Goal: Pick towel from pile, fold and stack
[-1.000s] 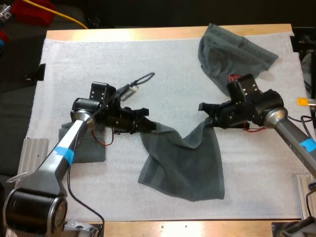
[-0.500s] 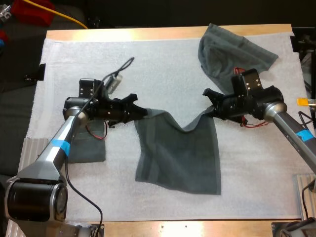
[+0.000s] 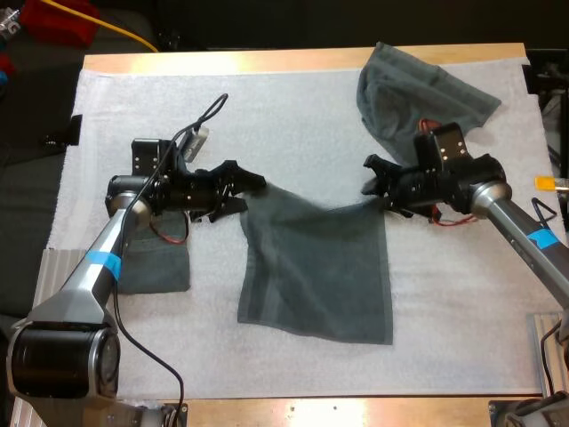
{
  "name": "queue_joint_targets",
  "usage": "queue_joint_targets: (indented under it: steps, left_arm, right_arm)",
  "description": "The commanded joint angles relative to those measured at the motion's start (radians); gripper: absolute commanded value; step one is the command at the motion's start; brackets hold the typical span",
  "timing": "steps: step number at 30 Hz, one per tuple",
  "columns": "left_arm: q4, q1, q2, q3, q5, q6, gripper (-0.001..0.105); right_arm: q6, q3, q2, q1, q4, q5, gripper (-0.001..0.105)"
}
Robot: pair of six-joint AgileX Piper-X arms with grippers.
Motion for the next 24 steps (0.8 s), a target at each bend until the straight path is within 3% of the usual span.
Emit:
queue_joint_targets:
  steps: [1,6,11,18,20,24]
  left_arm:
    - [-0.031,0.001,-0.005,-0.002,0.032,0.008,0.063]
    - [-0.049,0.001,-0.017,-0.008,0.079,0.05,0.06]
    - [-0.004,0.001,-0.075,-0.008,0.079,0.134,0.06]
    - [0.167,0.001,-0.194,-0.008,0.076,0.276,0.06]
    - [0.229,0.001,-0.222,-0.008,0.065,0.324,0.06]
    - [0.38,0.001,-0.303,-0.008,-0.04,0.447,0.06]
  right_arm:
    - [-0.047,-0.003,-0.012,-0.004,-0.016,-0.017,0.059]
    - [-0.199,-0.003,-0.056,-0.004,-0.009,-0.002,0.061]
    - [-0.265,-0.003,-0.121,-0.004,0.028,0.02,0.061]
    - [-0.388,-0.003,-0.221,0.001,0.171,0.063,0.061]
    - [-0.417,-0.003,-0.246,0.001,0.21,0.072,0.061]
    - [-0.463,-0.003,-0.304,0.001,0.301,0.085,0.061]
